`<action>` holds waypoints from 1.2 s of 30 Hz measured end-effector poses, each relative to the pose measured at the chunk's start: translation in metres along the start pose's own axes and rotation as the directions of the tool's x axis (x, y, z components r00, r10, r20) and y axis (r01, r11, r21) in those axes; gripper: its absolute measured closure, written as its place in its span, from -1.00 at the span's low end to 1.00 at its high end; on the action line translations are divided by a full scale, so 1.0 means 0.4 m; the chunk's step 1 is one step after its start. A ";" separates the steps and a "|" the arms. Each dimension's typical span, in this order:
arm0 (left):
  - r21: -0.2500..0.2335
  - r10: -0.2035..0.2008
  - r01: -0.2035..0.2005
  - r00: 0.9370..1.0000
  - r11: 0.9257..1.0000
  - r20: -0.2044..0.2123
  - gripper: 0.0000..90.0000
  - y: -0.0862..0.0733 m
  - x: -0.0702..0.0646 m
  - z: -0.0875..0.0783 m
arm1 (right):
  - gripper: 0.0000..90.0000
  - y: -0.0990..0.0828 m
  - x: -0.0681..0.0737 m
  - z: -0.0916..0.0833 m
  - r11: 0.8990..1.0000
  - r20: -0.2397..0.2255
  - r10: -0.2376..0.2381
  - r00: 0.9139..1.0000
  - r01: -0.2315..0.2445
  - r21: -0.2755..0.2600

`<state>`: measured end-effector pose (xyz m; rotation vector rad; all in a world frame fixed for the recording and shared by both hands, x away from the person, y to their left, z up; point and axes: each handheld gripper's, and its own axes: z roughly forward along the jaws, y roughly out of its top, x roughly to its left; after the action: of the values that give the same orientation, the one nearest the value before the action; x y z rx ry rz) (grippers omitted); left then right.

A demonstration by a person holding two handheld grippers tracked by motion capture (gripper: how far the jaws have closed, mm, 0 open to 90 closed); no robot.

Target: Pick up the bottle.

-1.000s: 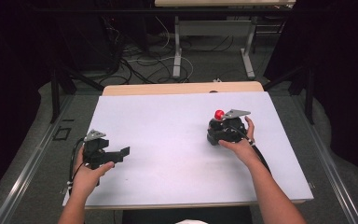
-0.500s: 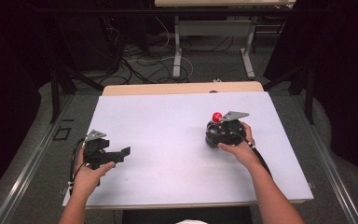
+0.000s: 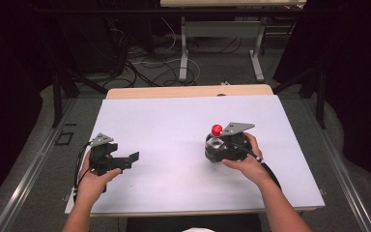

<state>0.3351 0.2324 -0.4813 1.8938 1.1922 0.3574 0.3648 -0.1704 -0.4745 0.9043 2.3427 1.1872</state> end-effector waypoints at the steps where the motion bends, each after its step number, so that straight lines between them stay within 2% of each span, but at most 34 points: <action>1: -0.005 -0.002 0.002 1.000 1.000 0.010 -0.91 0.003 -0.007 0.000 | -0.34 0.003 0.009 -0.005 1.000 -0.010 -0.004 1.000 0.005 0.004; 2: -0.005 -0.002 0.002 1.000 1.000 0.010 -0.91 0.003 -0.007 0.000 | -0.34 0.003 0.009 -0.005 1.000 -0.010 -0.004 1.000 0.005 0.004; 3: -0.011 0.011 -0.011 0.999 1.000 0.032 -0.90 0.012 -0.021 0.000 | -0.34 0.008 0.025 -0.010 1.000 -0.038 -0.021 0.999 0.022 0.002; 5: -0.022 0.014 -0.013 0.998 1.000 0.054 -0.87 0.023 -0.043 0.001 | -0.34 0.012 0.036 -0.013 0.999 -0.058 -0.039 0.998 0.040 0.005; 7: -0.021 0.050 -0.049 0.996 0.999 0.077 -0.83 0.040 -0.068 -0.002 | -0.34 0.014 0.051 -0.015 0.999 -0.078 -0.051 0.996 0.052 0.003; 9: -0.038 0.096 -0.092 0.990 0.995 0.104 -0.81 0.055 -0.091 -0.002 | -0.34 0.014 0.063 -0.015 0.998 -0.096 -0.061 0.993 0.062 0.007; 10: -0.048 0.119 -0.114 0.986 0.992 0.119 -0.79 0.063 -0.104 -0.002 | -0.34 0.013 0.067 -0.012 0.998 -0.098 -0.069 0.993 0.069 -0.003; 14: -0.083 0.188 -0.176 0.967 0.981 0.171 -0.67 0.097 -0.156 0.000 | -0.34 0.007 0.081 -0.004 0.996 -0.130 -0.081 0.988 0.084 0.018; 20: -0.087 0.238 -0.223 0.939 0.971 0.248 -0.64 0.141 -0.217 0.011 | -0.34 -0.004 0.097 0.009 0.994 -0.150 -0.102 0.983 0.105 0.015; 21: -0.087 0.238 -0.223 0.939 0.971 0.248 -0.64 0.141 -0.217 0.011 | -0.34 -0.006 0.099 0.011 0.994 -0.153 -0.105 0.983 0.109 0.016; 22: -0.088 0.251 -0.236 0.934 0.968 0.254 -0.64 0.147 -0.225 0.012 | -0.34 -0.006 0.099 0.011 0.994 -0.153 -0.105 0.983 0.109 0.016; 24: -0.101 0.257 -0.238 0.924 0.966 0.282 -0.62 0.163 -0.250 0.022 | -0.34 -0.009 0.108 0.014 0.993 -0.163 -0.112 0.980 0.116 0.018; 25: -0.101 0.257 -0.238 0.924 0.966 0.282 -0.59 0.163 -0.250 0.022 | -0.34 -0.011 0.111 0.016 0.992 -0.162 -0.120 0.979 0.124 0.012; 26: -0.104 0.272 -0.251 0.910 0.962 0.314 -0.52 0.173 -0.263 0.026 | -0.34 -0.012 0.114 0.017 0.991 -0.175 -0.128 0.976 0.132 0.016; 27: -0.104 0.272 -0.251 0.910 0.962 0.314 -0.49 0.173 -0.263 0.026 | -0.34 -0.013 0.117 0.018 0.991 -0.181 -0.126 0.975 0.131 0.017; 30: -0.099 0.280 -0.263 0.898 0.960 0.339 -0.47 0.185 -0.294 0.035 | -0.34 -0.014 0.123 0.021 0.990 -0.193 -0.131 0.972 0.136 0.017; 32: -0.088 0.283 -0.269 0.898 0.959 0.338 -0.44 0.188 -0.311 0.037 | -0.34 -0.014 0.125 0.023 0.990 -0.207 -0.133 0.969 0.140 0.021; 33: -0.096 0.288 -0.272 0.895 0.957 0.340 -0.42 0.190 -0.319 0.040 | -0.34 -0.015 0.127 0.026 0.989 -0.206 -0.141 0.968 0.147 0.014; 35: -0.094 0.306 -0.292 0.884 0.952 0.353 -0.39 0.194 -0.331 0.043 | -0.34 -0.017 0.132 0.026 0.988 -0.221 -0.139 0.965 0.149 0.031; 36: -0.094 0.309 -0.295 0.883 0.951 0.353 -0.38 0.196 -0.338 0.045 | -0.34 -0.017 0.135 0.027 0.989 -0.223 -0.135 0.966 0.145 0.032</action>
<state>0.3249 0.0949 -0.4058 2.0072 0.6395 0.1788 0.3290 -0.1301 -0.4881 0.6367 2.5721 1.2320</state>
